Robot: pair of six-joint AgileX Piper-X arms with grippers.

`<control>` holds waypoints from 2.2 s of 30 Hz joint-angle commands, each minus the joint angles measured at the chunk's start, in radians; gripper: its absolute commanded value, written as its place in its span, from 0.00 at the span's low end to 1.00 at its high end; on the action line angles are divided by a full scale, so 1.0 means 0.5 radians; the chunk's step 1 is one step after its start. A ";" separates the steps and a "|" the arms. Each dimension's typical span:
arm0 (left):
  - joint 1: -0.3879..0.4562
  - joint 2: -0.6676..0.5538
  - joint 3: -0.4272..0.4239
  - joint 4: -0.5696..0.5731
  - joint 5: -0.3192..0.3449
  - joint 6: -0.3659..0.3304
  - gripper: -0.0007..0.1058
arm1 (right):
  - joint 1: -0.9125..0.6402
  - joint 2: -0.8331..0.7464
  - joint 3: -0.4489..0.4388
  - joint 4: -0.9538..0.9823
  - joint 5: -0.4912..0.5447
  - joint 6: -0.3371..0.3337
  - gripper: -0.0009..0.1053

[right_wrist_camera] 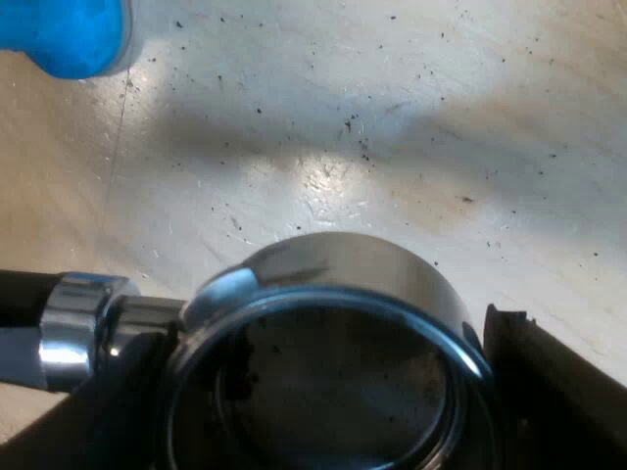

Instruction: Put the handle in the coffee machine

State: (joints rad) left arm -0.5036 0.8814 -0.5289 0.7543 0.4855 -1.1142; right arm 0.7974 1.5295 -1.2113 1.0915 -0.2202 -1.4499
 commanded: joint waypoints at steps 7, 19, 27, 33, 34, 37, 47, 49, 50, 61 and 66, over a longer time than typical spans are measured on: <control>-0.010 -0.003 -0.008 0.040 0.230 0.185 0.01 | 0.000 -0.042 -0.016 -0.029 0.055 -0.113 0.74; 0.229 -0.003 -0.008 0.075 0.205 0.209 0.01 | 0.008 -0.249 -0.012 -0.094 0.357 -0.002 0.74; 0.527 -0.003 -0.024 0.056 0.210 0.209 0.02 | 0.286 -0.387 0.039 -0.508 0.852 0.068 0.74; 0.806 0.049 -0.135 0.091 0.235 0.241 0.02 | 0.543 -0.386 0.219 -0.945 1.158 0.172 0.74; 0.850 0.079 -0.165 0.107 0.246 0.264 0.02 | 0.586 -0.386 0.250 -1.010 1.239 0.171 0.74; 0.921 0.146 -0.213 0.114 0.255 0.287 0.02 | 0.644 -0.386 0.293 -1.116 1.330 0.171 0.74; 1.007 0.366 -0.333 0.077 0.334 0.415 0.02 | 0.669 -0.386 0.318 -1.336 1.363 0.171 0.74; 1.007 0.388 -0.333 0.051 0.346 0.415 0.02 | 0.669 -0.370 0.318 -1.366 1.363 0.171 0.74; 1.007 0.416 -0.333 0.013 0.358 0.415 0.02 | 0.669 -0.366 0.318 -1.373 1.363 0.171 0.74; 1.007 0.566 -0.352 -0.160 0.438 0.292 0.02 | 0.777 -0.156 0.495 -1.908 1.921 0.243 0.67; 1.007 0.575 -0.397 -0.162 0.463 0.199 0.02 | 0.778 -0.107 0.697 -2.414 2.040 0.081 0.65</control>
State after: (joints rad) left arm 0.0017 1.1779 -0.7077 0.7022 0.6645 -0.9958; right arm 1.1864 1.4667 -0.8711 -0.0303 0.7867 -1.3637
